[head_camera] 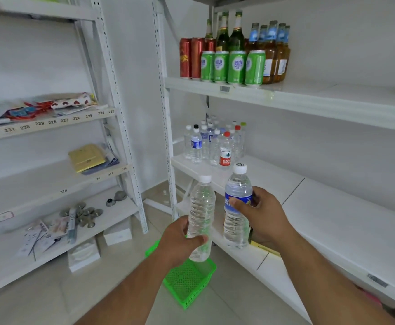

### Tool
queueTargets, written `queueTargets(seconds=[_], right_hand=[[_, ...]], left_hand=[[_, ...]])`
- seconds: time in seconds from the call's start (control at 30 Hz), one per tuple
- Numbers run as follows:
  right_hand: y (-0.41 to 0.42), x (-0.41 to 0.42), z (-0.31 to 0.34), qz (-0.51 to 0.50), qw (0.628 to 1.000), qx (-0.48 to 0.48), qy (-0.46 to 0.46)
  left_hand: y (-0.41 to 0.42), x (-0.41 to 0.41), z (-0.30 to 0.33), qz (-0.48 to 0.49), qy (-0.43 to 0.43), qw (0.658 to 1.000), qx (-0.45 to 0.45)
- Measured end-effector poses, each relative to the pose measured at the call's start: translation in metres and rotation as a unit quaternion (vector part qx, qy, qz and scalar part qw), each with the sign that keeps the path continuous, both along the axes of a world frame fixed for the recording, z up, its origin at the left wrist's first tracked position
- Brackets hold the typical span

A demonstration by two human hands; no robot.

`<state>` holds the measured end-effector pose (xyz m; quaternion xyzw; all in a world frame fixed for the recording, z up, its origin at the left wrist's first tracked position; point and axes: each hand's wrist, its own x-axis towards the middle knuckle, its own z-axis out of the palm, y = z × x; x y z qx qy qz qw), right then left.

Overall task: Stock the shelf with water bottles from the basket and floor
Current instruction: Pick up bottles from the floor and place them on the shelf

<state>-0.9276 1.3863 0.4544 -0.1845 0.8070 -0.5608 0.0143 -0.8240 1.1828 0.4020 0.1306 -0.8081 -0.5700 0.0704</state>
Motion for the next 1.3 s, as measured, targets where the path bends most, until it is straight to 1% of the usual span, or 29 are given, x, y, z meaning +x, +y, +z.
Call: queueTargets(seconds=[0.13,0.37,0.5,0.67,0.93,1.1,1.3], right_hand=[[-0.038,-0.013,0.006,-0.013,1.0,0.02,0.019],[-0.091,-0.049,-0.004,-0.017,0.999,0.028,0.017],[-0.115,-0.085,-0.018,-0.024,1.0,0.016,0.009],[-0.138,-0.14,-0.031,-0.036,0.999,-0.007,-0.001],[-0.163,-0.217,-0.024,-0.052,0.999,-0.013,-0.007],[-0.176,-0.247,-0.023,-0.075,0.997,-0.027,-0.017],[-0.198,-0.275,-0.027,-0.129,0.991,-0.016,-0.019]], left_hand=[[-0.041,-0.013,0.007,-0.008,0.009,1.0,-0.004],[-0.089,-0.053,-0.001,0.0,0.003,1.0,0.024],[-0.109,-0.09,-0.01,0.0,-0.006,0.999,0.032],[-0.135,-0.151,-0.014,-0.012,-0.024,0.999,0.017],[-0.171,-0.234,-0.012,-0.003,-0.035,0.999,-0.022],[-0.183,-0.277,-0.01,-0.03,-0.028,0.999,-0.015],[-0.206,-0.335,-0.012,-0.081,-0.027,0.996,-0.008]])
